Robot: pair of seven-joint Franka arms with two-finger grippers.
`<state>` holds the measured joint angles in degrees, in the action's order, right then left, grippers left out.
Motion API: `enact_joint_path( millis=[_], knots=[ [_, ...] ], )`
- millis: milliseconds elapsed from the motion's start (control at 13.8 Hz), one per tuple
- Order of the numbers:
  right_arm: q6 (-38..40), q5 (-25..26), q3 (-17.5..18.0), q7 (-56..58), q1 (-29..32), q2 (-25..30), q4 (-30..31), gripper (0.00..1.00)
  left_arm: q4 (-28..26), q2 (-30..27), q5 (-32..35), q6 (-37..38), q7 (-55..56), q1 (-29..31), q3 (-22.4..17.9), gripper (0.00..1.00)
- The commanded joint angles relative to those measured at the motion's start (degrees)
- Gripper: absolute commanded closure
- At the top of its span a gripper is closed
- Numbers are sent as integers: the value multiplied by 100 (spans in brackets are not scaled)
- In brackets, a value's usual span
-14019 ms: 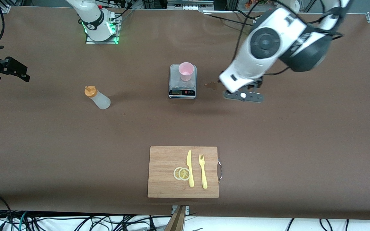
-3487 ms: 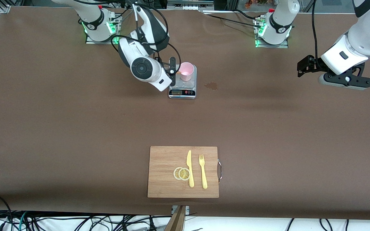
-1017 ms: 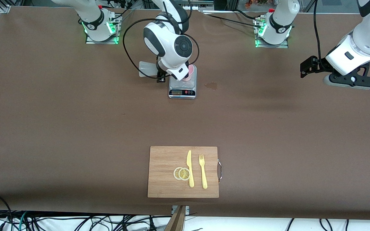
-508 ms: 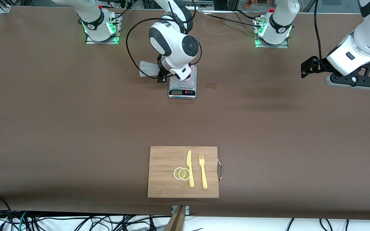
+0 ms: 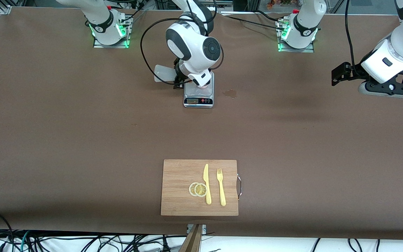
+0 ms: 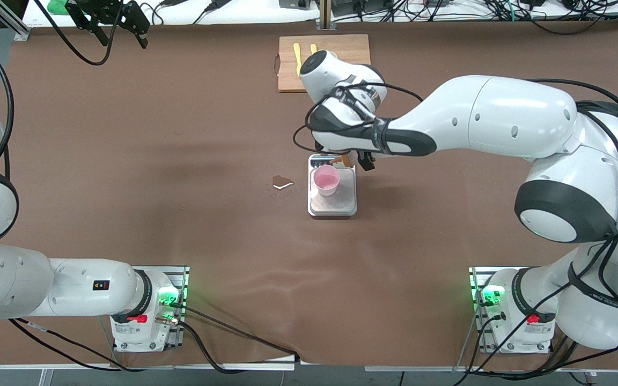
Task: Add sauce to pink cup with both arms
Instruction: 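Tilt the bottle nozzle into the pink cup with the right gripper, then carry the squeeze bottle back with the right gripper to its spot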
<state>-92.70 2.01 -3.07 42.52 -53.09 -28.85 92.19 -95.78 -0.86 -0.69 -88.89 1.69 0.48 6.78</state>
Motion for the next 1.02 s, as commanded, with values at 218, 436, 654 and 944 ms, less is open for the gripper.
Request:
enact_joint_path(
  millis=[218,436,654,944],
  knots=[
    [-72,-1411,-1,1097,913,582,115,93,147,42,-115,118,-11,31,8,0],
    [-90,-2027,-1,2072,1677,741,265,93,147,42,-115,118,6,31,43,0],
    [-90,-2809,-1,3004,2345,741,291,93,147,42,-115,118,-2,31,34,0],
    [-2,-3951,-124,4769,3286,723,554,93,147,42,-115,118,15,31,52,0]
  ],
)
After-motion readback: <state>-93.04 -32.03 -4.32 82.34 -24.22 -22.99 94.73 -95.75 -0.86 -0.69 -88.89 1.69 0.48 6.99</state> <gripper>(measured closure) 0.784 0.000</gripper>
